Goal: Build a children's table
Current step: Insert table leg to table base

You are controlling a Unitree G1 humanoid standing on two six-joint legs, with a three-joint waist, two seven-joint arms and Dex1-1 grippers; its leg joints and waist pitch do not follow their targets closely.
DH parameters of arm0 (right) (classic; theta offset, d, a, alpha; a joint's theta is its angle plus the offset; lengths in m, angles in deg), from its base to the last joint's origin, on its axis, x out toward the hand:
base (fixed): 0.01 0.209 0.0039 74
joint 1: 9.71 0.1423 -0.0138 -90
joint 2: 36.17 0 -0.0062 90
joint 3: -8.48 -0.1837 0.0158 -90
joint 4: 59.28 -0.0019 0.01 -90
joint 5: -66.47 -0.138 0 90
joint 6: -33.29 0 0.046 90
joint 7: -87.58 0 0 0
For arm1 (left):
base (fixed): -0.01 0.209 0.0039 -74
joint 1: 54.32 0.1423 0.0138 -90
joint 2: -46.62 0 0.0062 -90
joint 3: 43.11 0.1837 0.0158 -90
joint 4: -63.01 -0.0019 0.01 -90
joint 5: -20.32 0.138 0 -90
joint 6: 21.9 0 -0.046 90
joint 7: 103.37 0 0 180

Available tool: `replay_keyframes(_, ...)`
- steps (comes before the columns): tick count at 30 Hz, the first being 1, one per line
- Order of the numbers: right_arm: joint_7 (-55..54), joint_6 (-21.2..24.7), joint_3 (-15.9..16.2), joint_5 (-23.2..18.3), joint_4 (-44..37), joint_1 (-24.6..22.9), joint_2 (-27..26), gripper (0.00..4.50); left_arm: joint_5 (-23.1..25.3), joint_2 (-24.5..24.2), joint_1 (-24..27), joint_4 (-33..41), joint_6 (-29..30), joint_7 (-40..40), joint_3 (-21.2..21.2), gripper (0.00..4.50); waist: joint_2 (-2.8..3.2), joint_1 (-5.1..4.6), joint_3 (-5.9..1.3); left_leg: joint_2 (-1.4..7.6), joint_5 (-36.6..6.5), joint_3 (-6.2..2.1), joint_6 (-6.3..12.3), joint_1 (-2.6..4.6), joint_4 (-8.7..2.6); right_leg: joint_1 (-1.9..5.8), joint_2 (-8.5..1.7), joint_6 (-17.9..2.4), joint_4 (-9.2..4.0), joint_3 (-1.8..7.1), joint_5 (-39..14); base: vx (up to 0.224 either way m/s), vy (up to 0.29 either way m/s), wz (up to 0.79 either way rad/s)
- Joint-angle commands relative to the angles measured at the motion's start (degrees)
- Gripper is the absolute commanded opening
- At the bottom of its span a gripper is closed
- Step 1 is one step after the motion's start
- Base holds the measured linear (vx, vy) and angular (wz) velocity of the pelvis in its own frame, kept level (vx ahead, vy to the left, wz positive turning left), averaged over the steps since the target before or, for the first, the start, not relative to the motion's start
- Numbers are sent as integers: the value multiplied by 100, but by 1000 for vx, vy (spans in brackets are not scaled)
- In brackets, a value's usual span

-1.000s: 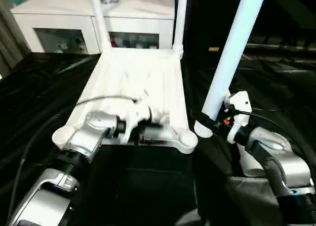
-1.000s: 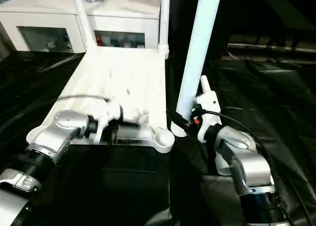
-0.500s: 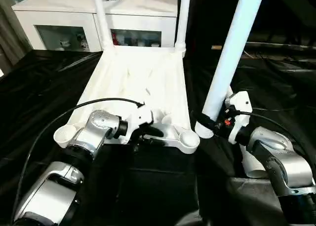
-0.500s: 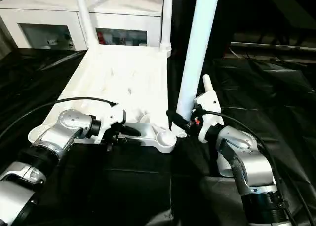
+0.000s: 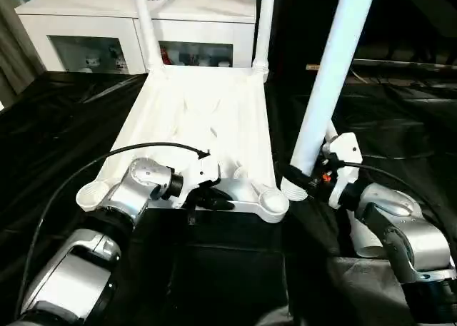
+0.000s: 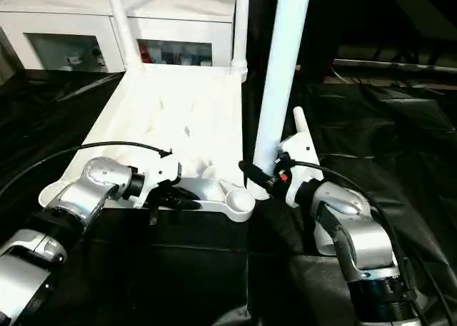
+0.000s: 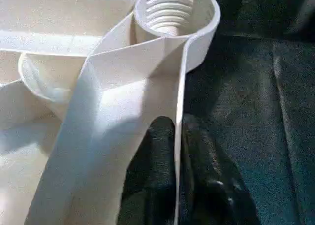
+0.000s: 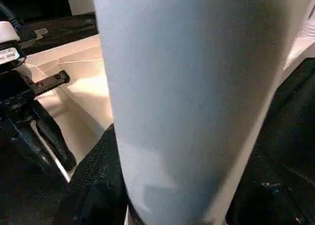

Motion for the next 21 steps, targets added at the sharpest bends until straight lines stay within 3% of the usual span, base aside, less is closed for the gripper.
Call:
replay_keyframes(1, 27, -18, -7, -6, -91, 72, 26, 194, 197, -76, -110, -122, -72, 70, 126, 5, 24, 25, -368, 449, -1247, -176, -9, 136, -508, 234, -559, -1564, -454, 244, -220, 0, 0, 0)
replay_keyframes(5, 36, -1, -23, -20, -80, 75, 22, 194, 305, -134, -97, -171, -124, 147, 207, 5, 16, 21, -371, 440, -1059, -163, 86, 123, -490, 252, -567, -1611, -440, 241, -8, 0, 0, 0)
replay_keyframes(13, 118, 34, 8, -58, -52, 82, 51, 194, 512, -412, 277, 207, 134, 435, 414, 5, 16, 20, -365, 451, -1014, -154, 126, 132, -505, 244, -562, -1617, -449, 236, -122, 0, 0, 0)
replay_keyframes(17, 128, 15, 7, -61, -65, 68, 49, 194, 305, -566, 781, 1213, 1012, 22, 108, 5, 85, -4, -374, 458, -991, -161, 125, 122, -513, 248, -554, -1640, -434, 227, -2, 0, 0, 0)
replay_keyframes(20, 127, 7, -16, -63, -83, 49, 42, 194, 152, -640, 1179, 2073, 1535, -275, -86, 5, 72, -31, -389, 456, -805, -156, 207, 107, -503, 265, -546, -1664, -410, 216, 274, 0, 0, 0)
replay_keyframes(21, 113, 7, -25, -70, -82, 37, 19, 194, -100, -584, 1474, 2675, 1941, -424, -261, 5, 38, -36, -397, 463, -777, -148, 222, 110, -499, 276, -550, -1670, -404, 218, 314, 0, 0, 0)
